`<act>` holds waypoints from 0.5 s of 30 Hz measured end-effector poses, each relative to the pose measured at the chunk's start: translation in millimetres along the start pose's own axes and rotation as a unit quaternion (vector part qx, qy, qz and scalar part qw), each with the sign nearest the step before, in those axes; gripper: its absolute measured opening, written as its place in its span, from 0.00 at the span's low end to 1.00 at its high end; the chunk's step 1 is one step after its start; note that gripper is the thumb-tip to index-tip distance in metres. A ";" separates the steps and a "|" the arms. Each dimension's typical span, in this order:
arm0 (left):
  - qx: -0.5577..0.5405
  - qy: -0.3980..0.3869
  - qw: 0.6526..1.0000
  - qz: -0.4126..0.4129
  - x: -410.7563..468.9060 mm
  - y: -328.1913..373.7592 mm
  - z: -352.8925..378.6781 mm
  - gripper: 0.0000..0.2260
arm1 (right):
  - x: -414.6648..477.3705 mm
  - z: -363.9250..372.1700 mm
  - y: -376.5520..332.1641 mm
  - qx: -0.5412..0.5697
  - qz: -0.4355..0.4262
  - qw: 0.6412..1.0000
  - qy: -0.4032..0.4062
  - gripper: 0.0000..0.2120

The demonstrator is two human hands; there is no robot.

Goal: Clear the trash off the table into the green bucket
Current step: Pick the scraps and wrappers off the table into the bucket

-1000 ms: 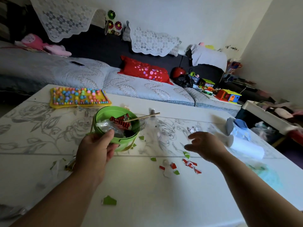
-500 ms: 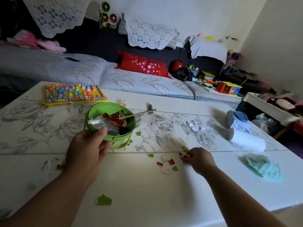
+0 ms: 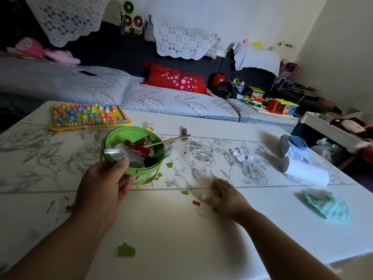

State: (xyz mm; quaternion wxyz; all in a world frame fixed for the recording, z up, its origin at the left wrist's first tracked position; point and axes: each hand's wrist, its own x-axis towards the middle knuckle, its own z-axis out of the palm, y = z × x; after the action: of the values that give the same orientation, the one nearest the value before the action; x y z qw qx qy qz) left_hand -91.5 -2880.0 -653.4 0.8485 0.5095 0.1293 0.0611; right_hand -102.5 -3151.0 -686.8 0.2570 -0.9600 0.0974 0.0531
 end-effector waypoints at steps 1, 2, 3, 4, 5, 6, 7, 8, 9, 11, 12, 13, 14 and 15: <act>0.000 0.000 1.000 0.001 -0.1 0.2 -0.1 0.03 | -2.6 4.1 -4.9 -0.018 -0.014 1.000 -0.012 0.33; -0.001 -0.001 1.000 0.001 -0.3 0.4 0.2 0.03 | -4.1 9.2 -8.4 -0.028 -0.033 0.999 -0.019 0.35; 0.000 -0.002 1.000 0.003 -0.5 0.6 0.3 0.03 | -8.1 12.3 -14.0 -0.031 -0.047 0.998 -0.028 0.34; 0.000 -0.003 1.000 0.004 -0.8 0.9 0.5 0.03 | -10.4 16.0 -17.2 -0.023 -0.062 0.997 -0.039 0.30; 0.000 -0.004 1.000 0.005 -0.9 1.1 0.7 0.03 | -13.4 18.9 -19.6 -0.010 -0.080 0.996 -0.047 0.24; -0.001 -0.003 1.000 0.005 -1.1 1.3 1.0 0.03 | -14.8 21.9 -20.3 0.012 -0.090 0.994 -0.054 0.20; -0.001 -0.001 1.000 0.004 -1.0 1.4 1.1 0.03 | -17.3 21.7 -21.9 0.038 -0.090 0.993 -0.058 0.20; -0.002 0.000 1.000 0.003 -0.8 1.4 1.5 0.03 | -17.2 19.4 -22.5 0.061 -0.080 0.993 -0.059 0.24; -0.004 0.000 1.000 0.001 -0.7 1.5 1.5 0.03 | -16.7 14.5 -22.2 0.069 -0.062 0.994 -0.052 0.31; -0.007 0.001 1.000 -0.001 -0.3 1.6 0.8 0.03 | -15.8 0.6 -21.8 0.025 -0.028 0.999 -0.017 0.42; -0.009 0.001 1.000 -0.001 -0.2 1.8 0.5 0.03 | -12.9 -5.4 -19.5 0.000 -0.002 1.000 -0.011 0.45; -0.010 0.002 1.000 -0.001 -0.1 2.0 0.1 0.03 | -11.1 -10.5 -18.8 -0.018 0.030 0.999 -0.026 0.46; -0.013 0.003 1.000 0.000 -0.1 2.2 0.0 0.03 | -8.8 -11.5 -18.6 -0.024 0.058 0.997 -0.050 0.45; -0.014 0.004 1.000 0.000 -0.4 2.4 -0.1 0.03 | -7.5 -10.3 -19.5 -0.031 0.067 0.995 -0.065 0.39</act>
State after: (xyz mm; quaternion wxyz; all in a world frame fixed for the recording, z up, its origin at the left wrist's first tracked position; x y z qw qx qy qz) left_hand -91.8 -2878.8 -651.3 0.8553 0.4969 0.1316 0.0650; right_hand -105.2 -3138.4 -667.3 0.2290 -0.9533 0.1425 0.1357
